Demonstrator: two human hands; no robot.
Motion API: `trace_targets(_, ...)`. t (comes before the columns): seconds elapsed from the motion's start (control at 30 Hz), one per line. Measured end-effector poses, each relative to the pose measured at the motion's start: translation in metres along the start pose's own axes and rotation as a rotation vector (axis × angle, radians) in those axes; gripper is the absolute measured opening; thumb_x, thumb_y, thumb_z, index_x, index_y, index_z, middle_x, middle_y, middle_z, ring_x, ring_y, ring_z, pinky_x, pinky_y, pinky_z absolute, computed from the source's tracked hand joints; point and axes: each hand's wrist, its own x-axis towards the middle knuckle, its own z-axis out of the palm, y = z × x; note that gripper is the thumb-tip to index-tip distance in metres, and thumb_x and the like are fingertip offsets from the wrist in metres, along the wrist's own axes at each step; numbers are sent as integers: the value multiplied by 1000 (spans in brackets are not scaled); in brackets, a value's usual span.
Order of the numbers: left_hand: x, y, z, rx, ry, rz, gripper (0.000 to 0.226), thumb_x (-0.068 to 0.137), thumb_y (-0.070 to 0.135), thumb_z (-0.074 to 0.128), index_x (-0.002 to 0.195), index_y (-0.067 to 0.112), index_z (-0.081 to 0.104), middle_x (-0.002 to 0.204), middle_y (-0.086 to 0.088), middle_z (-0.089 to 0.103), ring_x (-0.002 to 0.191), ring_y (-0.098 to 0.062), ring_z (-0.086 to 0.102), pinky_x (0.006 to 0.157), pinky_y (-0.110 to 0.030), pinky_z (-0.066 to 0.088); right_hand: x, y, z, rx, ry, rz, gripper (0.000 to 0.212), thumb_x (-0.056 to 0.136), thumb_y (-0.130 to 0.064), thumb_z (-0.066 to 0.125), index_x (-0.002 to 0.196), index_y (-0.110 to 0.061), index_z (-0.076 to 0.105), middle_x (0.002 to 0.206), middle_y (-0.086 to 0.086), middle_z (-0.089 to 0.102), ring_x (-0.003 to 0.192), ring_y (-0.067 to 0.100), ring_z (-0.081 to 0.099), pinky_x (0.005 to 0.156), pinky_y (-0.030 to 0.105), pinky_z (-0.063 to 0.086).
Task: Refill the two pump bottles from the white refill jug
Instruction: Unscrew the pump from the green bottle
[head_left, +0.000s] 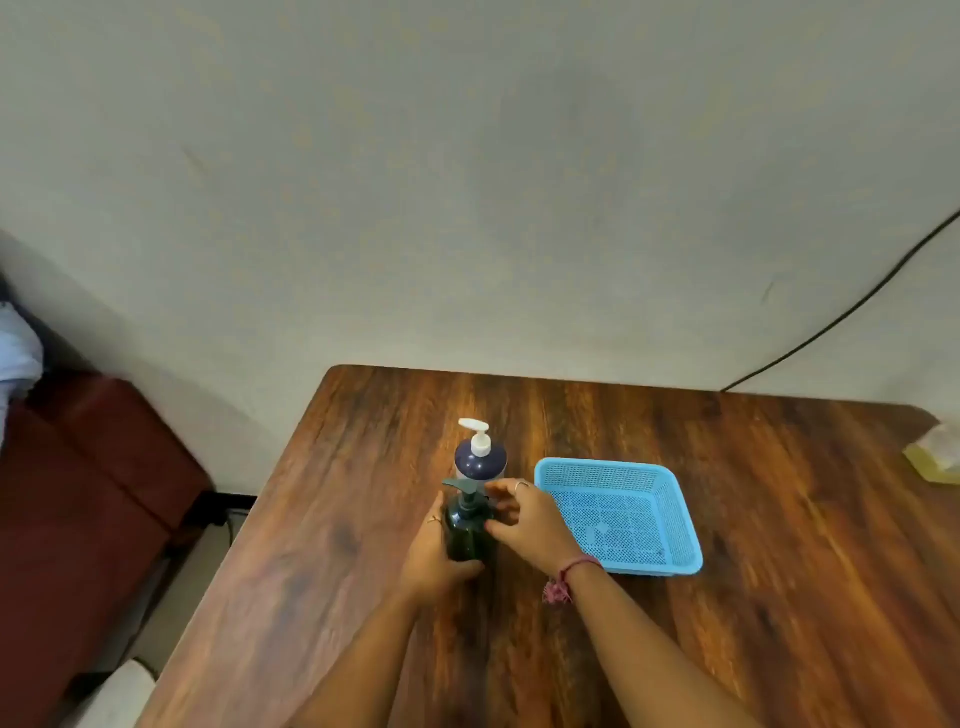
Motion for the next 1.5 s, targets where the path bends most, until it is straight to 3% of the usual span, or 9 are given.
trace_targets(0.27, 12, -4, 7, -62, 68, -75, 64, 71, 13, 81, 123, 26, 47, 106, 22, 54, 98, 1, 56, 71, -2, 43, 0, -8, 1, -13, 9, 46, 50, 77, -30, 76, 122, -21, 57, 116, -6, 61, 107, 7, 58, 87, 13, 46)
trace_targets(0.43, 6, 23, -7, -28, 112, 37, 69, 51, 46, 77, 114, 31, 52, 108, 12, 57, 96, 3, 55, 72, -6, 42, -6, -31, -23, 71, 49, 13, 49, 77, -30, 77, 122, -18, 59, 113, -6, 62, 101, 3, 57, 81, 8, 43)
trace_targets(0.57, 2, 52, -21, -2, 111, 139, 63, 64, 20, 86, 119, 18, 57, 106, 4, 56, 93, -2, 56, 73, -6, 43, -11, -63, -58, 167, 30, -18, 40, 78, -30, 76, 114, -24, 60, 106, -6, 64, 95, 3, 60, 76, 10, 46)
trace_targets(0.77, -10, 111, -18, -47, 151, 220, 65, 58, 33, 88, 115, 26, 56, 104, 11, 57, 93, 3, 57, 73, -7, 46, -20, -95, -99, 348, 145, -53, 33, 77, -25, 77, 106, -13, 68, 91, -3, 71, 86, 8, 68, 73, 20, 55)
trace_targets(0.93, -23, 165, -7, -143, 118, 225, 64, 62, 28, 87, 117, 21, 54, 97, 22, 58, 83, 24, 54, 62, -4, 46, -30, -109, -137, 449, 233, -82, 24, 76, -21, 78, 98, -15, 72, 92, 2, 73, 91, 16, 69, 81, 28, 57)
trace_targets(1.1, -30, 219, 2, -227, 114, 259, 48, 65, 26, 86, 107, 24, 62, 96, 13, 70, 87, 4, 66, 66, -10, 50, -40, -134, -196, 482, 166, -219, 29, 73, -26, 73, 101, -16, 71, 98, 4, 74, 95, 17, 69, 83, 29, 55)
trace_targets(1.27, -35, 265, 15, -209, 207, 346, 52, 65, 34, 84, 111, 28, 60, 101, 15, 68, 91, 2, 65, 70, -14, 53, -56, -155, -257, 456, 16, -294, 30, 90, -13, 58, 120, -11, 62, 113, 3, 70, 108, 12, 65, 90, 22, 51)
trace_targets(1.4, -36, 292, 34, -129, 337, 398, 73, 63, 43, 83, 126, 20, 55, 113, 8, 63, 101, -8, 61, 78, -17, 55, -68, -170, -285, 212, 228, -321, 48, 73, -45, 71, 113, -19, 64, 102, -5, 70, 94, 8, 66, 82, 22, 54)
trace_targets(1.5, -37, 308, 47, -111, 393, 432, 77, 61, 46, 83, 127, 19, 54, 114, 8, 62, 100, -6, 60, 80, -18, 55, -73, -172, -293, 302, 329, -363, 34, 75, -31, 78, 103, -14, 68, 93, -1, 71, 88, 12, 68, 82, 27, 57)
